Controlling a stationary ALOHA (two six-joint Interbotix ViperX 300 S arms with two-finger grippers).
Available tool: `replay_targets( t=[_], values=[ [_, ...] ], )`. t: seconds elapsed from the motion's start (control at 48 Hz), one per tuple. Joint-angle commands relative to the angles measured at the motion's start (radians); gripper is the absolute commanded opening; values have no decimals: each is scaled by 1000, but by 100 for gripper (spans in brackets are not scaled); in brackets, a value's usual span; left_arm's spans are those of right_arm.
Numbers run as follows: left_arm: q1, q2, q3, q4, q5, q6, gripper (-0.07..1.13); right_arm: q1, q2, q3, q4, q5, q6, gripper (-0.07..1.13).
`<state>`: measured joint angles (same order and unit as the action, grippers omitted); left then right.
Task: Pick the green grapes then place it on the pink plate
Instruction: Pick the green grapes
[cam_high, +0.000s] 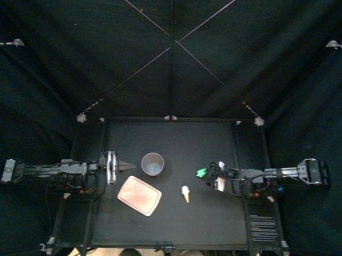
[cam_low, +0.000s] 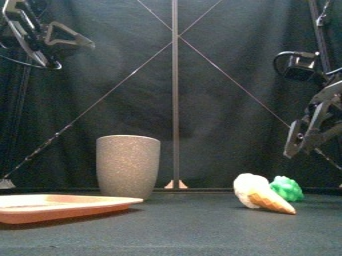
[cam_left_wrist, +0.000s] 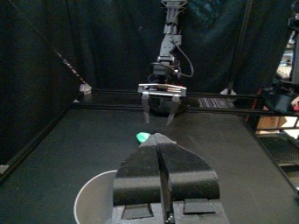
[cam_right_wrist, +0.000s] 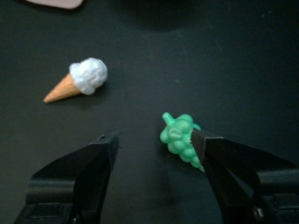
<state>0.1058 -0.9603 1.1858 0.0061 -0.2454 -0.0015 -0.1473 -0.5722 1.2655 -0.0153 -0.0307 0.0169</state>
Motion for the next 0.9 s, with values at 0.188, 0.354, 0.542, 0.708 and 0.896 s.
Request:
replay_targets(
  t=[0.188, 0.354, 0.542, 0.708, 0.896],
  values=[
    [-2, 5, -17, -2, -12, 2, 12, -66, 123, -57, -132, -6, 5, 98],
    [-2, 5, -8, -2, -12, 2, 12, -104, 199, -92, -172, -8, 5, 98],
    [0, 6, -3, 0, -12, 3, 12, -121, 290, -109, -179, -6, 6, 98],
    [3, 5, -3, 0, -12, 3, 12, -109, 353, -138, -170, -6, 8, 90],
    [2, 5, 0, -2, -12, 3, 12, -100, 365, -173, -167, -6, 9, 71]
  ],
)
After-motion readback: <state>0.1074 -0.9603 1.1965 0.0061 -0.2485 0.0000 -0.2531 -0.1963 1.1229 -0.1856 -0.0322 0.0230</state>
